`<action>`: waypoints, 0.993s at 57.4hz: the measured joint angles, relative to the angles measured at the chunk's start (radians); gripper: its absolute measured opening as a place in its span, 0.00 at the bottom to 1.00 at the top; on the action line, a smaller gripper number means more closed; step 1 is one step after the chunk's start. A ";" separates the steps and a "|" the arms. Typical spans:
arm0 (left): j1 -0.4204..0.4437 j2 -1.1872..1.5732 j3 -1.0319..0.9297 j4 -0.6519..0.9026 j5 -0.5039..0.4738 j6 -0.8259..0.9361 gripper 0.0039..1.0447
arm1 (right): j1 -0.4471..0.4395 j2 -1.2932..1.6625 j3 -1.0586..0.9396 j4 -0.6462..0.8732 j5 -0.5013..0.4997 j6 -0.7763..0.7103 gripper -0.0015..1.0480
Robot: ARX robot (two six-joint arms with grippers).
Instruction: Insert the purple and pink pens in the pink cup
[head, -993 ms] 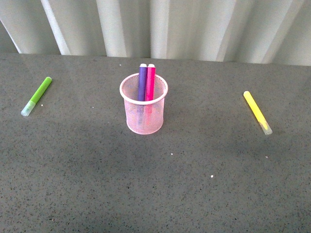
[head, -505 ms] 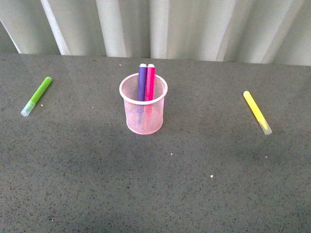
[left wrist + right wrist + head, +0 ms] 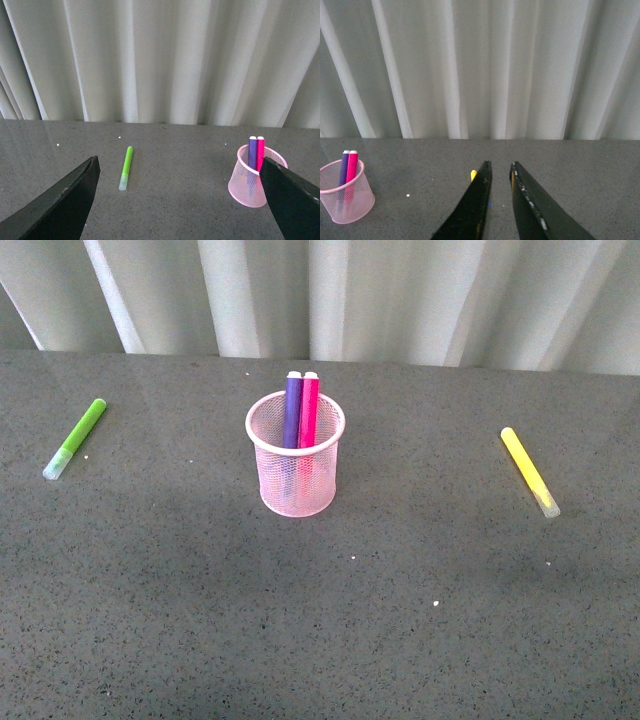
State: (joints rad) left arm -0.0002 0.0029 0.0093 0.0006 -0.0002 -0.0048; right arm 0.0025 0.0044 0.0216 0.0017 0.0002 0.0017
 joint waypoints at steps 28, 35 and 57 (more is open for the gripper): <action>0.000 0.000 0.000 0.000 0.000 0.000 0.94 | 0.000 0.000 0.000 0.000 0.000 0.001 0.95; 0.000 0.000 0.000 0.000 0.000 0.000 0.94 | 0.000 0.000 0.000 0.000 0.000 0.001 0.93; 0.000 0.000 0.000 0.000 0.000 0.000 0.94 | 0.000 0.000 0.000 0.000 0.000 0.001 0.93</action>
State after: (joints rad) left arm -0.0002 0.0029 0.0093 0.0006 -0.0006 -0.0048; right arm 0.0025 0.0044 0.0216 0.0017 -0.0002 0.0025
